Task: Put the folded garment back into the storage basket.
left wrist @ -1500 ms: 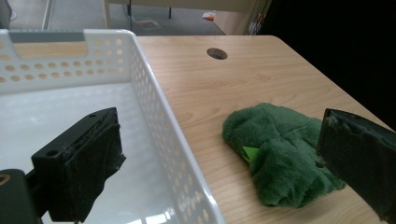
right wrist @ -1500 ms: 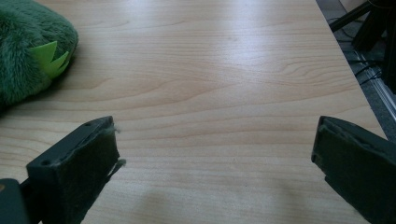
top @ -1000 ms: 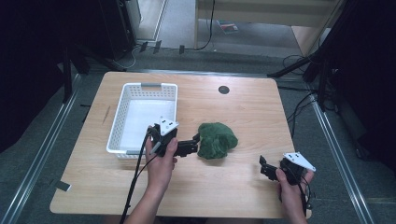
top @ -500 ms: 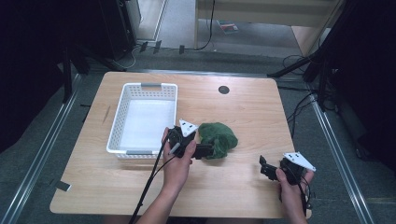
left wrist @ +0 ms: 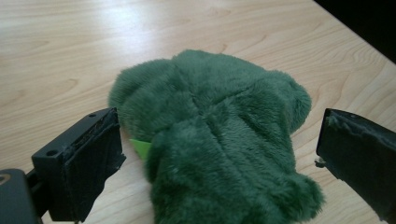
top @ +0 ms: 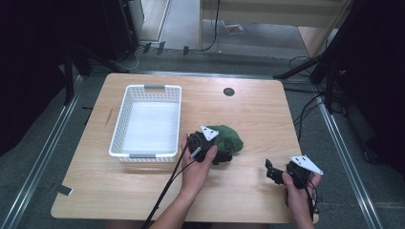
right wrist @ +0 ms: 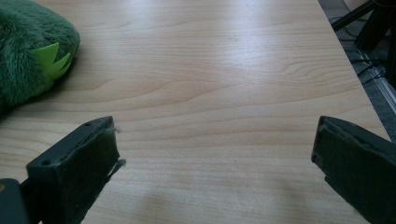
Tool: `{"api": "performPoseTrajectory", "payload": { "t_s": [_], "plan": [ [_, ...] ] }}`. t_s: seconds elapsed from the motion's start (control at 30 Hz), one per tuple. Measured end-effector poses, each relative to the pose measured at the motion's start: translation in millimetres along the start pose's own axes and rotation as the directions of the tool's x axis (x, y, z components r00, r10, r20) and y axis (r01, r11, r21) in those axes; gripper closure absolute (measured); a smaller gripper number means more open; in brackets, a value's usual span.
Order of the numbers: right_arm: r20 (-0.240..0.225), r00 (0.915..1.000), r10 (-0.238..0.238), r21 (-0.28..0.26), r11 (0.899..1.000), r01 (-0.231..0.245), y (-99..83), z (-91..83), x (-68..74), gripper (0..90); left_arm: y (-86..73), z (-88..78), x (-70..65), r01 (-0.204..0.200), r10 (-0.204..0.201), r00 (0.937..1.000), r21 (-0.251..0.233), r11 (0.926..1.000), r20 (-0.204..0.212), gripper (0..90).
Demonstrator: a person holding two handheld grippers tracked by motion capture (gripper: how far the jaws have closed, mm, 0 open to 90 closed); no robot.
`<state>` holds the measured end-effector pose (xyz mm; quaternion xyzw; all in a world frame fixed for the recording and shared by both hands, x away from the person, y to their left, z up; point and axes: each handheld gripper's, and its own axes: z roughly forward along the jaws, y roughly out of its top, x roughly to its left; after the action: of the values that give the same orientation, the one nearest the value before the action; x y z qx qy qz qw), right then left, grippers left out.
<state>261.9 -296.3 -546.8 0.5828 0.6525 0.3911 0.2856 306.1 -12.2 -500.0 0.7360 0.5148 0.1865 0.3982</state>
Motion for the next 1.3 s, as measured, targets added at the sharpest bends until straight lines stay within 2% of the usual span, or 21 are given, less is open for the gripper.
{"api": "performPoseTrajectory", "payload": {
  "t_s": [0.13,0.2,0.3,0.4,0.57,0.77,0.83,0.87,0.93,1.0,1.07,1.1,1.2,1.3],
  "plan": [
    [-0.001,1.0,0.002,0.0,1.0,-0.002,0.0,0.0,-0.1,0.8,0.1,11.3,-7.7,-0.003,0.004,0.999,0.017,0.9999,-0.045,1.0],
    [-0.002,1.0,0.004,0.0,1.0,-0.004,0.1,0.1,-0.2,0.8,-0.4,16.2,-9.9,-0.005,0.007,0.9967,0.033,0.9995,-0.081,0.9],
    [-0.005,1.0,0.006,0.0,1.0,-0.006,0.1,0.1,-0.3,0.8,-4.3,25.4,-11.3,0.011,-0.004,0.9946,0.067,0.9977,-0.103,1.0],
    [-0.006,1.0,0.007,0.001,1.0,-0.007,0.1,0.0,-0.4,0.8,-9.3,33.4,-12.7,0.014,-0.002,0.9944,0.106,0.9943,-0.106,0.0],
    [-0.004,1.0,0.008,0.003,1.0,-0.008,0.1,-0.1,-0.1,0.8,-11.6,38.2,-13.4,0.018,-0.005,0.9945,0.116,0.9931,-0.105,0.0],
    [-0.004,1.0,0.007,0.004,1.0,-0.007,0.1,0.0,-0.1,0.8,-16.2,43.3,-13.1,0.022,-0.007,0.9954,0.162,0.9866,-0.096,0.7],
    [-0.003,1.0,0.007,0.003,1.0,-0.007,0.1,0.0,0.0,0.8,-17.1,43.3,-14.5,0.018,-0.003,0.9949,0.152,0.9882,-0.101,6.7],
    [-0.003,1.0,0.006,0.003,1.0,-0.006,0.1,0.0,0.0,0.8,-17.0,42.6,-15.3,0.014,0.001,0.9948,0.147,0.9891,-0.102,6.7],
    [-0.003,1.0,0.003,0.001,1.0,-0.003,0.1,0.1,-0.2,0.8,-16.9,41.6,-16.5,0.0,0.015,0.9941,0.141,0.99,-0.107,14.2],
    [-0.003,1.0,0.007,0.003,1.0,-0.007,0.1,0.0,-0.1,0.8,-17.2,40.7,-17.4,-0.012,0.026,0.9945,0.136,0.9906,-0.102,16.0],
    [-0.004,1.0,0.008,0.004,1.0,-0.008,0.1,0.0,-0.1,0.8,-17.3,38.3,-17.9,-0.022,0.035,0.9945,0.128,0.9915,-0.099,24.3],
    [-0.005,1.0,0.007,0.003,1.0,-0.007,0.1,0.1,-0.2,0.8,-17.0,36.7,-17.4,-0.031,0.043,0.9947,0.125,0.9917,-0.093,24.3],
    [-0.006,1.0,0.004,0.0,1.0,-0.004,0.3,0.3,-0.3,0.8,-15.1,32.3,-16.3,-0.029,0.038,0.996,0.107,0.9938,-0.08,33.7],
    [-0.006,1.0,0.002,-0.001,1.0,-0.002,0.3,0.3,-0.1,0.8,-12.1,27.6,-15.0,-0.027,0.034,0.9967,0.09,0.9955,-0.074,34.9]
  ]
}}
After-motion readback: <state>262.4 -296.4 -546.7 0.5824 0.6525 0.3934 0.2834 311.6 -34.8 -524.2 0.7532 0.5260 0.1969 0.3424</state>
